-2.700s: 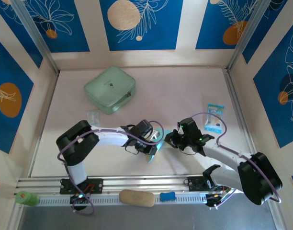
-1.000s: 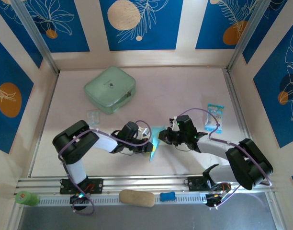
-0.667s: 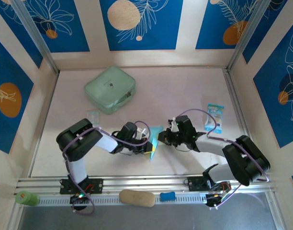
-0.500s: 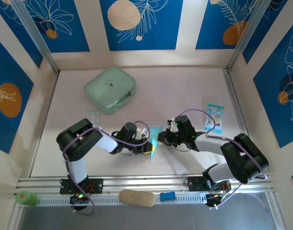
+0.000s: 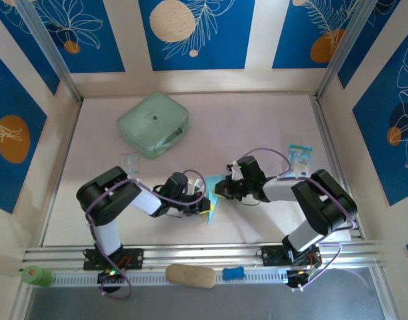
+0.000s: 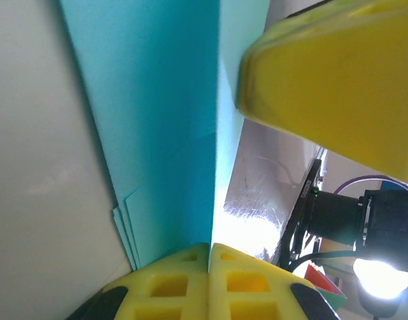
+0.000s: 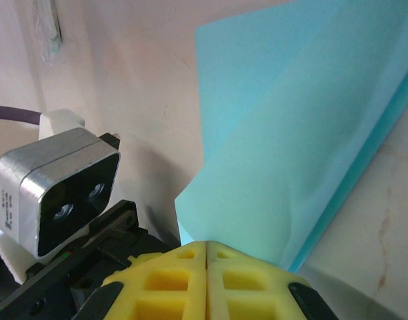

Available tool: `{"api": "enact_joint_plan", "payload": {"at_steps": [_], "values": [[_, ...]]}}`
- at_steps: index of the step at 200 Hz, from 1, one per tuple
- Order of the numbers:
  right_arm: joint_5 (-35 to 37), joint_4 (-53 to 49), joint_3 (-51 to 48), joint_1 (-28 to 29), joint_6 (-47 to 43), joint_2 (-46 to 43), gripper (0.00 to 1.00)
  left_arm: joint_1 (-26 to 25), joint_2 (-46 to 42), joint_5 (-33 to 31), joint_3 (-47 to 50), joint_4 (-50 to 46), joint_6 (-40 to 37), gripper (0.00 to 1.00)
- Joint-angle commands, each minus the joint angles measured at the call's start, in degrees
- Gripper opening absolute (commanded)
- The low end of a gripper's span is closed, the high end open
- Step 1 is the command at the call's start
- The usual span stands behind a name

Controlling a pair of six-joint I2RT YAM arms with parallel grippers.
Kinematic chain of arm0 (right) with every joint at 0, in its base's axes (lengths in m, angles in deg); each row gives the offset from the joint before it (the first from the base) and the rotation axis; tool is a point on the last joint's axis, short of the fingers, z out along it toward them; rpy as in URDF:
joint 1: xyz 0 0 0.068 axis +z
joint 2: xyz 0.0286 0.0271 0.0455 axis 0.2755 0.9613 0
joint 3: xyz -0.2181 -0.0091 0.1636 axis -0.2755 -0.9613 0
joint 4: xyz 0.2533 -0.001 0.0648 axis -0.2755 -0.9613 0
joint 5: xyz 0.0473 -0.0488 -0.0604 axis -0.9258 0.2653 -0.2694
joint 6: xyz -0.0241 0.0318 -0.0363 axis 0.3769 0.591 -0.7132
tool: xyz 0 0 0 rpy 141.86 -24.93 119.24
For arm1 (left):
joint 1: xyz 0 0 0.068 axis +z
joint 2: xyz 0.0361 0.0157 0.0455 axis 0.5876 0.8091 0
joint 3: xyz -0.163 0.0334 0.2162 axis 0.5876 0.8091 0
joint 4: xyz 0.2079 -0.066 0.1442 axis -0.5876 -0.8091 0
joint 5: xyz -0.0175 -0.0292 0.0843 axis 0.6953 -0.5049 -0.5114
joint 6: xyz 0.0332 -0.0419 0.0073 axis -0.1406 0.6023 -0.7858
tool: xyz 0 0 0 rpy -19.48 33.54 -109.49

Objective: Fold a paper plane with a square sheet of paper (pick it up from the middle)
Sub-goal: Fold the wing for the fifth time at the center of the table.

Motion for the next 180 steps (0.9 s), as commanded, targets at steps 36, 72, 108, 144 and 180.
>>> {"api": "enact_joint_plan", "payload": {"at_steps": [36,72,108,144,180], "values": [[-4.1,3.3,1.9,-1.1,-0.8,3.4,0.06,1.3,-0.1,-4.6,4.5,-3.1,3.2,0.0],[-4.8,3.3,1.7,-1.4,-1.4,3.8,0.06,1.5,0.1,-5.0,4.9,-3.5,3.8,0.0],[-5.3,4.6,2.1,-1.2,-0.4,5.8,0.06,1.7,1.4,-3.9,4.3,-3.9,4.0,0.0],[-4.5,3.8,2.4,-1.2,-0.4,6.1,0.06,1.8,2.3,-2.9,3.6,-4.3,4.0,0.0],[-2.4,1.6,2.6,-1.3,-0.3,6.8,0.06,2.2,3.5,-1.5,2.8,-4.5,3.7,0.0]]}}
